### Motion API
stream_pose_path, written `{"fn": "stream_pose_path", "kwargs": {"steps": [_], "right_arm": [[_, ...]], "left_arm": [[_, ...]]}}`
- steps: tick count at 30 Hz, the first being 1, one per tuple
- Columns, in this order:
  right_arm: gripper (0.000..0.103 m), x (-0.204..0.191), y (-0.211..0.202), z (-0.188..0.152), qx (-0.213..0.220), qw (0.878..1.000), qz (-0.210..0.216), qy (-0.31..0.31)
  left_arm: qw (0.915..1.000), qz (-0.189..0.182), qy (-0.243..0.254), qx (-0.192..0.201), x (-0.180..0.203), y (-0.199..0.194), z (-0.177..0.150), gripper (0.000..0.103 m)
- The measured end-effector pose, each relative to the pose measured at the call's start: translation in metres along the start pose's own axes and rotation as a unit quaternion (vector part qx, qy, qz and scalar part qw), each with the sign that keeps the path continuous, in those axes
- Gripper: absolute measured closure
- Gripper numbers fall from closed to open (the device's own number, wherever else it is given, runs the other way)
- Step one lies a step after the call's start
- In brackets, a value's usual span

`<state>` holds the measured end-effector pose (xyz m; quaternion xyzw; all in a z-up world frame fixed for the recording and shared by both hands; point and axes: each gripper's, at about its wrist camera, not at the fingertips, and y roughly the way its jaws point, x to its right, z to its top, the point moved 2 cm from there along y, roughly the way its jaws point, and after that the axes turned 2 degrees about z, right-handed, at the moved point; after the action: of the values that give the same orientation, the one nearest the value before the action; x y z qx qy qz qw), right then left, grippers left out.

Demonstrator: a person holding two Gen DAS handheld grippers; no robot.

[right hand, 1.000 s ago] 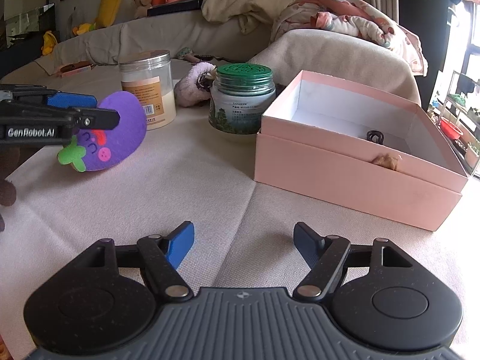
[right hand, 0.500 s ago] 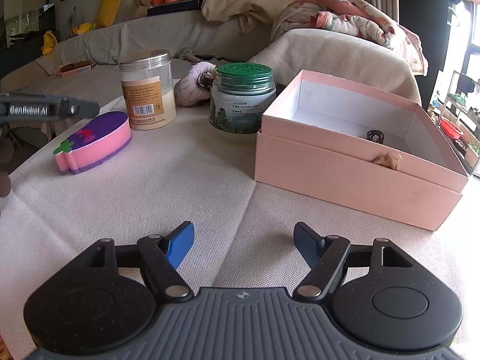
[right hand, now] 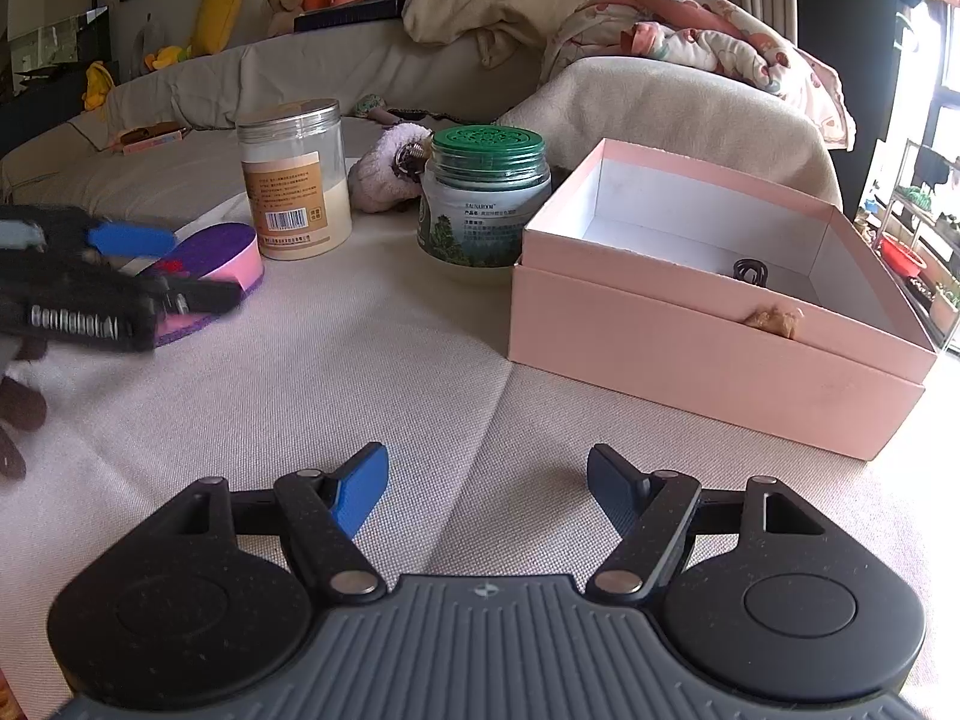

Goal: Organize soft objects
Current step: 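Lift the purple sponge with the left tool and hold it, then grasp the yellow fluffy toy with the right tool while the left tool holds the sponge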

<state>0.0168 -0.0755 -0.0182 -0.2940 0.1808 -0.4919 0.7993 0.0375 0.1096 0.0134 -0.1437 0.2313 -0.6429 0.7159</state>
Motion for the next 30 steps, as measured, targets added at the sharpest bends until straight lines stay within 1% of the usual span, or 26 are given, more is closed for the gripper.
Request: {"fn": "stream_pose_path", "kwargs": {"steps": [1, 2, 5, 8, 14, 18, 20, 22, 23, 25, 26, 28, 29, 30], "right_arm": [[0.029, 0.000, 0.000, 0.000, 0.000, 1.000, 0.000, 0.000], [0.029, 0.000, 0.000, 0.000, 0.000, 1.000, 0.000, 0.000], [0.029, 0.000, 0.000, 0.000, 0.000, 1.000, 0.000, 0.000], [0.029, 0.000, 0.000, 0.000, -0.001, 1.000, 0.000, 0.000], [0.029, 0.000, 0.000, 0.000, -0.002, 1.000, 0.001, -0.001], [0.029, -0.001, 0.000, 0.003, -0.008, 1.000, -0.005, -0.004], [0.029, -0.003, -0.005, 0.013, -0.009, 1.000, -0.004, -0.008], [0.029, -0.005, -0.019, 0.038, 0.006, 1.000, 0.000, -0.019], [0.029, -0.007, -0.027, 0.052, 0.014, 1.000, 0.002, -0.026], [0.029, -0.009, -0.041, 0.091, 0.024, 0.999, 0.010, -0.034], [0.029, -0.008, -0.045, 0.117, 0.022, 0.999, 0.015, -0.029], [0.029, -0.004, -0.044, 0.168, 0.001, 0.999, 0.034, -0.003], [0.028, 0.001, -0.037, 0.197, -0.015, 0.999, 0.047, 0.022], [0.028, 0.005, -0.028, 0.219, -0.030, 0.997, 0.056, 0.045]], "left_arm": [[0.9999, 0.009, -0.008, -0.004, -0.005, 0.001, 0.001, 0.016], [0.9997, 0.006, -0.021, -0.011, -0.011, 0.003, 0.001, 0.016], [0.9972, -0.019, -0.064, -0.033, -0.020, 0.011, -0.003, 0.016], [0.9977, -0.005, -0.055, -0.040, -0.017, 0.018, -0.006, 0.016], [0.9967, -0.001, -0.065, -0.049, -0.022, 0.028, -0.008, 0.016], [0.9962, -0.005, -0.072, -0.049, -0.027, 0.031, -0.011, 0.016], [0.9959, -0.016, -0.077, -0.045, -0.029, 0.030, -0.014, 0.019], [0.9949, -0.037, -0.084, -0.041, -0.032, 0.029, -0.015, 0.032], [0.9941, -0.047, -0.090, -0.041, -0.035, 0.028, -0.015, 0.034], [0.9932, -0.055, -0.098, -0.033, -0.039, 0.023, -0.013, 0.034], [0.9926, -0.062, -0.102, -0.023, -0.044, 0.019, -0.010, 0.034], [0.9903, -0.080, -0.114, 0.000, -0.060, 0.007, 0.002, 0.034], [0.9886, -0.089, -0.121, 0.012, -0.072, 0.003, 0.010, 0.034], [0.9859, -0.100, -0.132, 0.026, -0.087, -0.001, 0.020, 0.034]]}}
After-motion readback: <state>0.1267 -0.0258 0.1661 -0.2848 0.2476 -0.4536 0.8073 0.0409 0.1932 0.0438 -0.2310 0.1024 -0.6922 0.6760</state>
